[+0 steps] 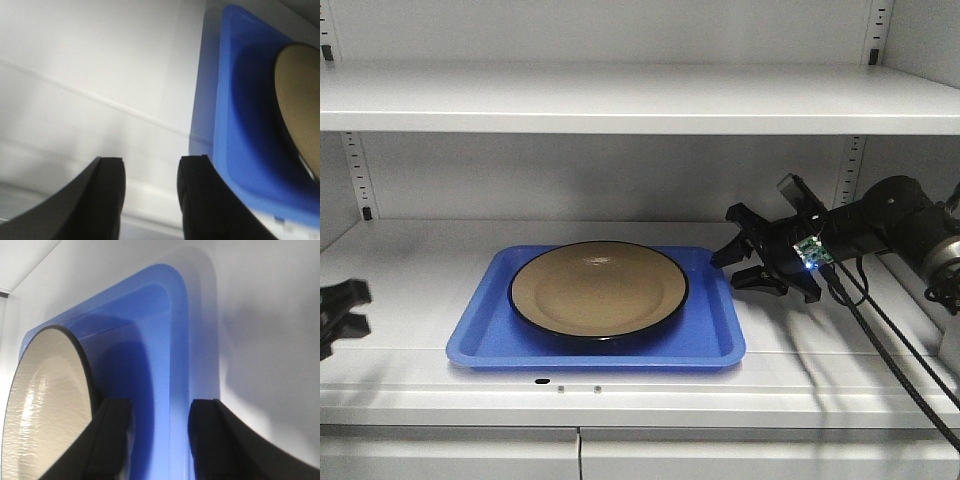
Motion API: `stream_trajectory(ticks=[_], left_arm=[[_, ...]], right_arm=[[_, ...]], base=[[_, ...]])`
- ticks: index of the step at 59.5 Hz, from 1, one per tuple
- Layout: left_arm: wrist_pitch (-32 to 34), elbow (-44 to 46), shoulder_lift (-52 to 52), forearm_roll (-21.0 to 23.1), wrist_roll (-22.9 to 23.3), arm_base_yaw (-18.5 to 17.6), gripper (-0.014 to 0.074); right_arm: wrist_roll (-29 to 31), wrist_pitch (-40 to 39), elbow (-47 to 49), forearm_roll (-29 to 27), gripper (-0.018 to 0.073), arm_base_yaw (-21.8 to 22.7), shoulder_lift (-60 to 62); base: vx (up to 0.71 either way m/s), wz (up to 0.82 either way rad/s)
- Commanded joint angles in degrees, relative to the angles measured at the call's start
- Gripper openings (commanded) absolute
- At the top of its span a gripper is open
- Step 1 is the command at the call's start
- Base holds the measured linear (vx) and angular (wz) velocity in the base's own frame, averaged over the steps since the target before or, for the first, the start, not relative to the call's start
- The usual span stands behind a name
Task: Place disk in tray to left cabinet
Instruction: 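Open the left gripper and withdraw it from the tray edge, then open the right gripper and withdraw it away from the tray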
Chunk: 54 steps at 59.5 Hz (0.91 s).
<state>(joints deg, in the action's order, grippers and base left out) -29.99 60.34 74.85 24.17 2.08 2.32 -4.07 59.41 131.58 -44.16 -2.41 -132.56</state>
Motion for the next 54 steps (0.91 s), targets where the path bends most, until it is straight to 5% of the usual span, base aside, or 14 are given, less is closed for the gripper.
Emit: stream_trajectory(ticks=[1,18,28,44,54], left_arm=[[3.9,-3.2,-7.3,-2.7,0.0,0.0,0.0397],[5.4,-18.6,-26.4,-19.7,0.2,0.0,0.0370],[12.9,-28.1,-37.4,-20.5,0.2,0.0,0.0270],[26.2,-47.3,-54.1,-20.5,0.2,0.0,-0.0011],[29.6,-57.7,-60.9,-22.3,0.2,0.0,-0.0008]], right_arm=[[0.4,-3.2,1.9,-2.8,0.0354,0.2,4.3],[0.4,-3.2,1.9,-2.8,0.0354,0.2,4.3],[0.4,-3.2,1.9,-2.8,0.0354,0.2,4.3],[0.4,-3.2,1.9,-2.8,0.0354,0.2,4.3],[0.4,-3.2,1.9,-2.8,0.0354,0.2,4.3]], base=[[0.00,0.00],[0.00,0.00],[0.00,0.00],[0.00,0.00],[0.00,0.00]])
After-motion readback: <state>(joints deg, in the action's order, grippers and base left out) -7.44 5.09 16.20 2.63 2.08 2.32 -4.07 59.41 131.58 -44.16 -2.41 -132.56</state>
